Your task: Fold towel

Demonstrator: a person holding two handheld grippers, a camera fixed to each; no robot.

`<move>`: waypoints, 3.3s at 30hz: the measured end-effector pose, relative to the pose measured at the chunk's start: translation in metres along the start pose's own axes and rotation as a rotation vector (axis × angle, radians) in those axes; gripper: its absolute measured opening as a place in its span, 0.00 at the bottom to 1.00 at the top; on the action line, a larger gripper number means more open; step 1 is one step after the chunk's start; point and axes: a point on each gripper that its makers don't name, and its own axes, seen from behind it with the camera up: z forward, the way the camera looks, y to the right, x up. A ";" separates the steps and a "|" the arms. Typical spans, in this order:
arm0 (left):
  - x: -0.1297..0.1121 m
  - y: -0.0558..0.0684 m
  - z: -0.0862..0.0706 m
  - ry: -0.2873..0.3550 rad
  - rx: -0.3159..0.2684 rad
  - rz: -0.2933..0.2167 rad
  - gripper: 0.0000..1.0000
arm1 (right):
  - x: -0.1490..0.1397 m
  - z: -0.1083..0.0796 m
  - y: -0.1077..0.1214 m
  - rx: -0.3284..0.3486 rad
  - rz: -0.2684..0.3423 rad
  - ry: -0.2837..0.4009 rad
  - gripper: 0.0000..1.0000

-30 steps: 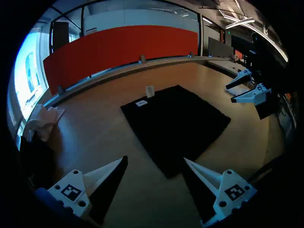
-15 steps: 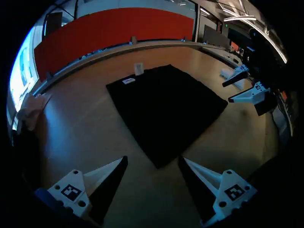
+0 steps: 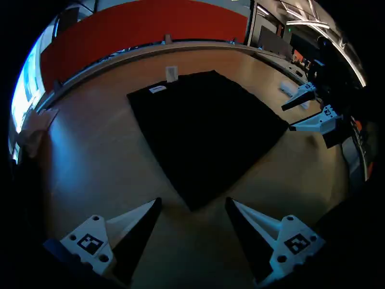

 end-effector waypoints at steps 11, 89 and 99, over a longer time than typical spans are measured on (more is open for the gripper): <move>0.001 0.000 0.002 -0.002 0.004 0.012 0.98 | -0.011 0.004 -0.004 0.018 -0.009 -0.027 0.91; 0.009 0.007 -0.003 -0.028 0.076 -0.045 0.10 | 0.025 -0.007 -0.014 0.027 0.020 0.046 0.15; 0.021 0.007 -0.019 -0.001 0.083 -0.087 0.09 | 0.039 -0.017 -0.019 0.032 0.002 0.075 0.13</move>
